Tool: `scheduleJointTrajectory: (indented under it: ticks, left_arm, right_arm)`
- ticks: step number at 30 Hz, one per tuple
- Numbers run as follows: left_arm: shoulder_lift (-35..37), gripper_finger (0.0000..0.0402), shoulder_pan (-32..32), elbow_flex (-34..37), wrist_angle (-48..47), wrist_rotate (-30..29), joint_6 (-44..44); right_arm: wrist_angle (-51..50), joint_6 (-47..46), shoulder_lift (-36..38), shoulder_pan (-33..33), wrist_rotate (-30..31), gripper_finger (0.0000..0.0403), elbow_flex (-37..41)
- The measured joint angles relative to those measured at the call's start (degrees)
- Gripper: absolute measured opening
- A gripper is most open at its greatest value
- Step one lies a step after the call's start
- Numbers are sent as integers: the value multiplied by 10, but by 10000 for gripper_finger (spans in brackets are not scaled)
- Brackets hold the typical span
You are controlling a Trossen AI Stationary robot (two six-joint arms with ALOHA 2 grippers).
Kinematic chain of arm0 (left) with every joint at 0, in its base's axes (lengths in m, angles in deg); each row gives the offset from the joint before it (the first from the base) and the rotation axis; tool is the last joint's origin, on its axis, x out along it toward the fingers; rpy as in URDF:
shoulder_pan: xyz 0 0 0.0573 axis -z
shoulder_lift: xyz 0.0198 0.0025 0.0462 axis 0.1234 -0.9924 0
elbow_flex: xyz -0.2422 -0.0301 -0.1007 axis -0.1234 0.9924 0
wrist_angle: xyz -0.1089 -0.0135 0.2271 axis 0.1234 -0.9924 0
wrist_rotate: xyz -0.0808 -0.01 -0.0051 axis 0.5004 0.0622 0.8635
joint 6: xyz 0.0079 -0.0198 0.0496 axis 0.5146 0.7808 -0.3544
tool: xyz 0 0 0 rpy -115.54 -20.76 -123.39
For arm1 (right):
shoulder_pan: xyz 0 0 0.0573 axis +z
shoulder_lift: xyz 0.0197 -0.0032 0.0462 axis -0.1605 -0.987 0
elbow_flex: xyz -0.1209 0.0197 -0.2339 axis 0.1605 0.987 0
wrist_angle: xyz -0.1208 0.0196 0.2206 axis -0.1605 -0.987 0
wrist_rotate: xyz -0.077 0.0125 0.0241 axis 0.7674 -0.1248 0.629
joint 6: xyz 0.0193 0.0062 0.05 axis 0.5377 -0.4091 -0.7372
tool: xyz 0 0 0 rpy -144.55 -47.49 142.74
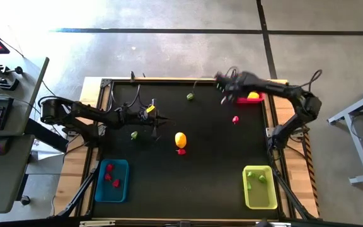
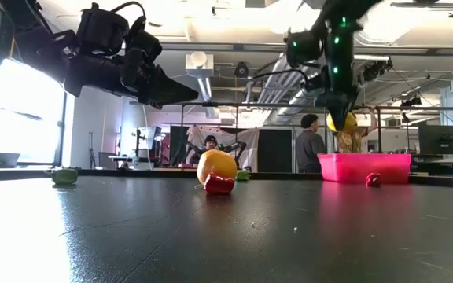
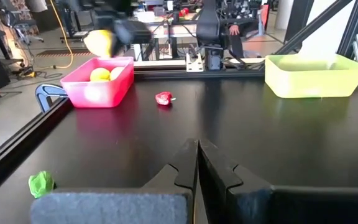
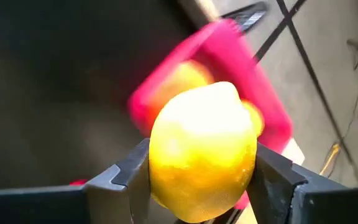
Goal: Sort produce into baskets
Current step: Put the lemon into the pink bin
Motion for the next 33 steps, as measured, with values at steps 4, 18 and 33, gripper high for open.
scheduleJointTrajectory:
  ticks: [4,18,33]
  left_arm:
    - [0,0,0,0,0,0,-5]
    - [0,0,0,0,-1,0,-5]
    - [0,0,0,0,-1,0,-5]
  right_arm:
    - [70,101,0,-85,-10,188,0]
    - [173,359,-77,-193,-85,188,0]
    - [171,377,-130,-219,-71,228,1]
